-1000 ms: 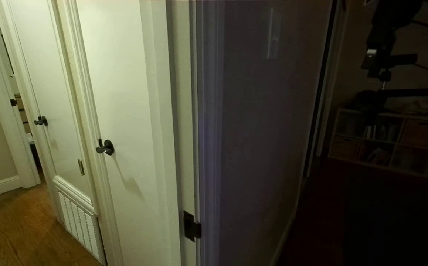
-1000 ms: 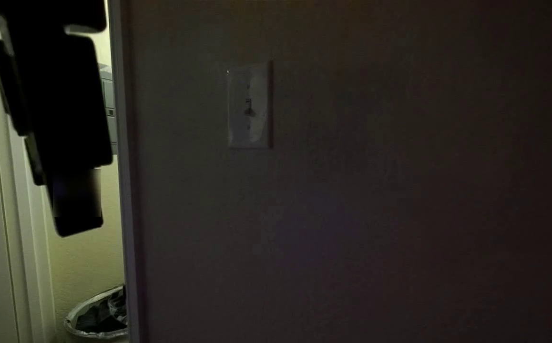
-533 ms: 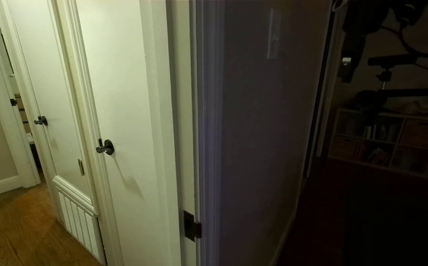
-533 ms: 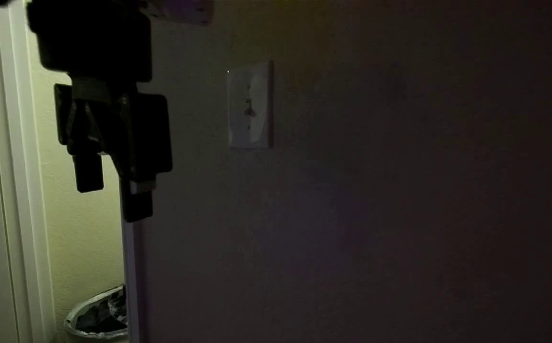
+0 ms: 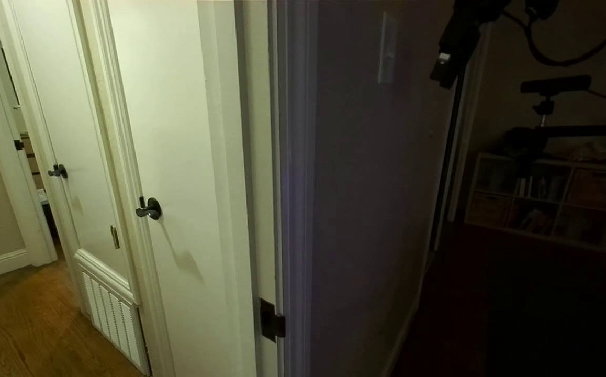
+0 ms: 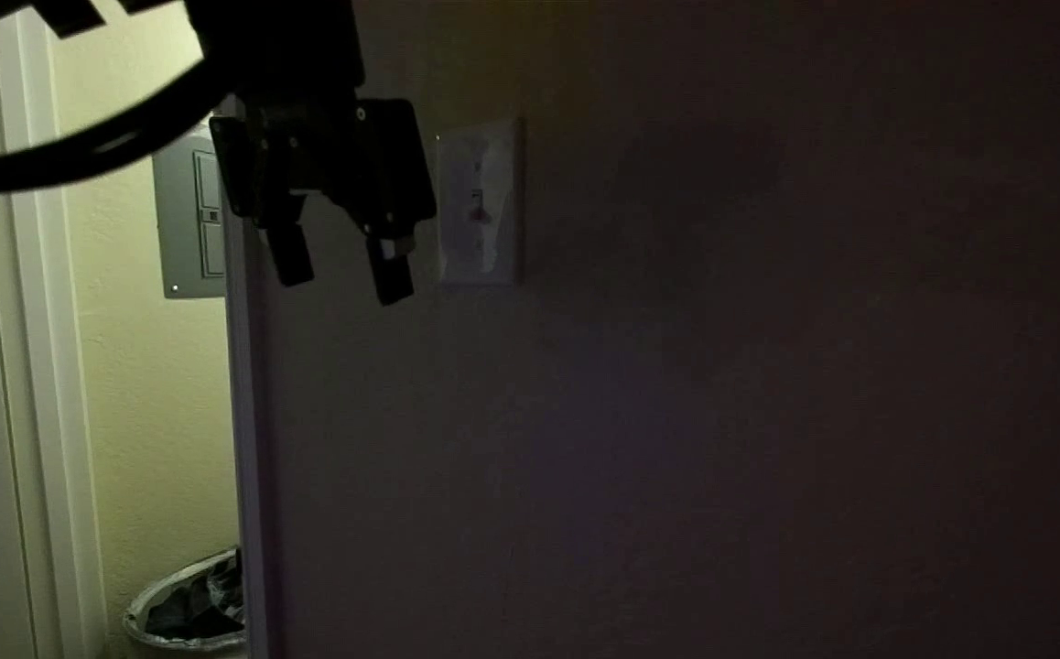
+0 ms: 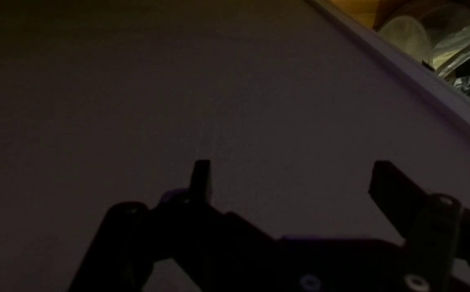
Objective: Turn on the light
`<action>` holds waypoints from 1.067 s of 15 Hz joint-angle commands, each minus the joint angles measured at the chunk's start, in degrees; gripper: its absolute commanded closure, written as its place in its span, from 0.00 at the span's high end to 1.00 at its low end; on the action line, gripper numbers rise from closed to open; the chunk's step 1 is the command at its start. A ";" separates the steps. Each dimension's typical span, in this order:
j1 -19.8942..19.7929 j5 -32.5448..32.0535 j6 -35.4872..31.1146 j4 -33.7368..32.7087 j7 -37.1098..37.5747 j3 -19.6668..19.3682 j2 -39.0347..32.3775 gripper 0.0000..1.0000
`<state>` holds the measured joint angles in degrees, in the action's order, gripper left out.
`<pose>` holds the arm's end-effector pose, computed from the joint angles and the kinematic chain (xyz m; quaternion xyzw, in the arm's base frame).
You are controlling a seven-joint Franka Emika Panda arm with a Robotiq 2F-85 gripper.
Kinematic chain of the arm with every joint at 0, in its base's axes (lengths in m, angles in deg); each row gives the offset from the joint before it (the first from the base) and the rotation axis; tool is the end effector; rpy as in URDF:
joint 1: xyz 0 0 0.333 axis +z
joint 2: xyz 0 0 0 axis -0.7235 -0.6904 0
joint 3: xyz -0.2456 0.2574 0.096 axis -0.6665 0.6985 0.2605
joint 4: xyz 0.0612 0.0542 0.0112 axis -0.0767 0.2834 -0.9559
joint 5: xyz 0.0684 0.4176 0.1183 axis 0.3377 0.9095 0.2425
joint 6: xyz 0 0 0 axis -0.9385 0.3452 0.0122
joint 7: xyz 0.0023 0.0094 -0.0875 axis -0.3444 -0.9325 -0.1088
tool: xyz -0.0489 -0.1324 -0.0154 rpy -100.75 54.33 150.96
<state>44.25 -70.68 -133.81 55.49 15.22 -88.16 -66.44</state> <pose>0.5842 -0.0766 0.5399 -0.9837 -0.0526 -0.1650 0.0491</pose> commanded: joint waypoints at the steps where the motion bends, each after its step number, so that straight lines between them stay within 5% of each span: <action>1: 0.21 2.41 -5.46 -0.64 -2.19 -0.26 -0.36 0.98; 5: 0.44 4.63 -10.14 -1.72 -5.12 -0.59 -2.08 0.59; 11: 0.17 9.53 -15.08 -4.86 -10.54 -0.18 -5.95 0.19; 13: -0.10 10.32 -16.01 -5.96 -11.93 0.11 -7.04 0.06; 16: -0.41 11.03 -16.88 -7.26 -12.85 0.51 -7.56 0.03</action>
<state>44.24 -61.74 -149.09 49.62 4.85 -88.13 -73.41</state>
